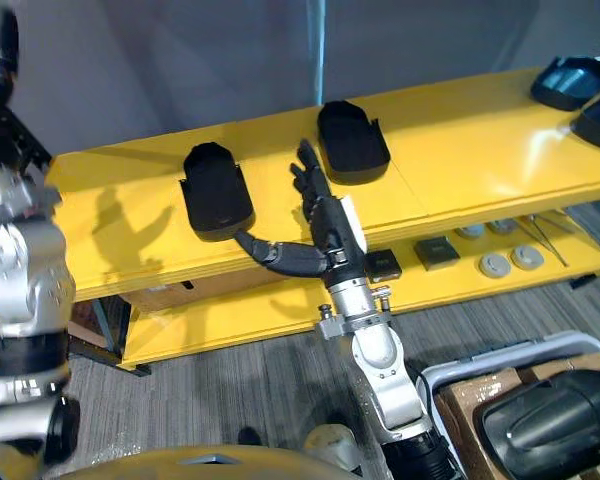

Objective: Walk over and take three plastic housings, then place them on the shelf

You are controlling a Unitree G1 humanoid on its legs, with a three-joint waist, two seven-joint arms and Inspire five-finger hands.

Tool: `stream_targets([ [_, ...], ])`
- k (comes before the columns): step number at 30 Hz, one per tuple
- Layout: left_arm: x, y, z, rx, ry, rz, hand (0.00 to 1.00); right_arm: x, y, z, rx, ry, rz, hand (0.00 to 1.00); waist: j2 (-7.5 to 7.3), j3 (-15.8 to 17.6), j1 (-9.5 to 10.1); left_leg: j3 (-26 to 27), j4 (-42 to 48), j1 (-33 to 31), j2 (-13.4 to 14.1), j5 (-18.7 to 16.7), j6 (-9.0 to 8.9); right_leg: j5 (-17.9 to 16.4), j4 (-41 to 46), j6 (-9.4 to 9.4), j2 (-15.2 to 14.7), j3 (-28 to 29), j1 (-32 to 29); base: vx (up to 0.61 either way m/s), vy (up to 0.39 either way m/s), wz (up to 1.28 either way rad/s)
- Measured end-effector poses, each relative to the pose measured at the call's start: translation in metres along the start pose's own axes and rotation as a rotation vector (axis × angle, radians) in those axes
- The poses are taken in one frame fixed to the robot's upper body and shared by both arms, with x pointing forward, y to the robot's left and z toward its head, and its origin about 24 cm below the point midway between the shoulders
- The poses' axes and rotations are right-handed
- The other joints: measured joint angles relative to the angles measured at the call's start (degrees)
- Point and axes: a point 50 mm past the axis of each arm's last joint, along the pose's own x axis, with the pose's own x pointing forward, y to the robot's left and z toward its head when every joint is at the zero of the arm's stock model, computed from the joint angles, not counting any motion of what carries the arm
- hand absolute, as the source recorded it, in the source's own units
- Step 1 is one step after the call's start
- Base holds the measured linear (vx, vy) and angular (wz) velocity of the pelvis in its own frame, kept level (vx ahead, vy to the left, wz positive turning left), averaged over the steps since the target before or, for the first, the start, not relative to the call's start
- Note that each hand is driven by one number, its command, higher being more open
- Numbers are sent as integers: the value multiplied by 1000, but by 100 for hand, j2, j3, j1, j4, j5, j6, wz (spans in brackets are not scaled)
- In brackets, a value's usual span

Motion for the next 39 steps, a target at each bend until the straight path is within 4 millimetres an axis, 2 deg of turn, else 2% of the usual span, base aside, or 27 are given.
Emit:
stream_targets([
  [1, -19, 12, -9, 25, 71, 10, 100, 0, -6, -1, -13, 2, -25, 100, -73, -34, 80, -75, -4, -4, -3, 3, -3, -1, -38, -1, -4, -93, 58, -32, -11, 25],
  [4, -58, 31, -16, 72, 188, 4, 100, -1, -21, -2, -35, -1, -100, 100, -262, -139, 282, -204, -5, -29, -17, 11, -16, -10, -64, -13, -17, -244, 113, -11, -3, 26],
  [8, -77, 33, 1, 88, 179, -77, 100, -3, -34, -2, -67, -5, -197, 100, -335, -183, 411, -353, -19, -33, -73, 10, -22, -25, -62, -24, -74, -408, 197, 2, 16, 23],
  [9, -93, 23, 12, 49, 139, -185, 100, -8, -49, 3, -67, -54, -323, 100, -553, -273, 471, -408, -26, -104, -64, 35, -49, -22, -71, -14, -103, -506, 175, -6, 16, 5],
  [16, -94, 23, 12, 50, 143, -182, 100, -8, -48, 3, -62, -52, -312, 100, -590, -273, 468, -411, -25, -108, -65, 37, -50, -19, -62, -11, -105, -506, 168, 0, 0, 0],
  [20, -95, 26, 8, 45, 160, -168, 100, -13, -43, -2, -38, -24, -235, 100, -633, -212, 472, -411, -25, -111, -68, 40, -48, -22, -57, -12, -108, -503, 156, 0, 0, 0],
  [28, -101, 23, -4, -11, 225, -147, 100, -11, -4, -7, 20, -7, 144, 100, -711, -19, 472, -334, -5, -234, -61, 34, -59, -37, 27, -24, -116, -421, -52, 14, 16, -5],
  [34, -102, 21, -5, -17, 230, -153, 100, -13, 1, -7, 45, 7, 215, 100, -714, -13, 499, -280, -2, -234, -57, -10, -77, -38, 18, -11, -112, -368, -71, 40, 6, -3],
  [39, -103, 21, -6, -19, 233, -153, 100, -22, 10, -13, 146, 53, 270, 100, -685, 29, 458, -206, -4, -256, -55, -47, -81, -39, 22, -9, -110, -289, -106, 20, 10, -8],
])
